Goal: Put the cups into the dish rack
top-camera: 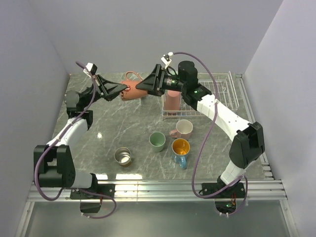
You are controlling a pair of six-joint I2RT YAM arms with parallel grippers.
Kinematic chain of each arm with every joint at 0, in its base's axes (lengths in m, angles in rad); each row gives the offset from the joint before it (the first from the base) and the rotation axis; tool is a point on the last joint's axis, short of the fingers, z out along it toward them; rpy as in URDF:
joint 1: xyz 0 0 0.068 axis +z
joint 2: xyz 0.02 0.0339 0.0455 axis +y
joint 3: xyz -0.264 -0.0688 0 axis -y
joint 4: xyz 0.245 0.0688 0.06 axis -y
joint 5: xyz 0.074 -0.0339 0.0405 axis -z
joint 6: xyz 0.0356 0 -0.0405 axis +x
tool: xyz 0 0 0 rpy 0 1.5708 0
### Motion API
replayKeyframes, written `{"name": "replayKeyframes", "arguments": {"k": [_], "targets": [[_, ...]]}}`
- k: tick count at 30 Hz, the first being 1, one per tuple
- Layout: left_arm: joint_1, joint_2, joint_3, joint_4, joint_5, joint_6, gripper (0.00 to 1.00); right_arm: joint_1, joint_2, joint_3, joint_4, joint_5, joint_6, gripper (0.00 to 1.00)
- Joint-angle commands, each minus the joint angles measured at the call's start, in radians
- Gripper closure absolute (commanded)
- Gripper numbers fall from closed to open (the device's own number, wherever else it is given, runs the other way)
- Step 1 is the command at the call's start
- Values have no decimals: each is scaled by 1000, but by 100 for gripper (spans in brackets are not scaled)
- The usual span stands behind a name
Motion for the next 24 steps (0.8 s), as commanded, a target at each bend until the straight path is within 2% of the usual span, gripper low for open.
{"name": "replayKeyframes", "arguments": {"k": [1, 3, 6, 7, 10, 14, 15, 18, 19, 24], "targets": [[-22, -53, 78, -157, -25, 186, 99, 45, 12, 79, 94, -78, 40, 39], [-25, -57, 87, -205, -25, 237, 100, 48, 23, 96, 94, -81, 43, 46], [-28, -60, 106, -285, -25, 291, 99, 50, 27, 107, 100, -83, 45, 64], [-28, -60, 115, -307, -25, 306, 100, 48, 27, 119, 95, -83, 42, 80], [-28, -62, 162, -484, -25, 453, 94, 48, 31, 147, 71, -80, 29, 100], [-28, -68, 239, -824, -59, 653, 77, 36, 21, 167, 45, -78, 15, 100], [-28, -71, 250, -859, -68, 680, 74, 28, 20, 168, 46, -78, 17, 100], [-27, -77, 262, -922, -86, 740, 62, 13, 8, 168, 46, -78, 18, 100], [-27, -80, 256, -925, -89, 746, 54, 4, 4, 168, 45, -78, 18, 100], [-27, -85, 247, -937, -103, 763, 43, -35, -28, 152, 33, -75, 12, 100]]}}
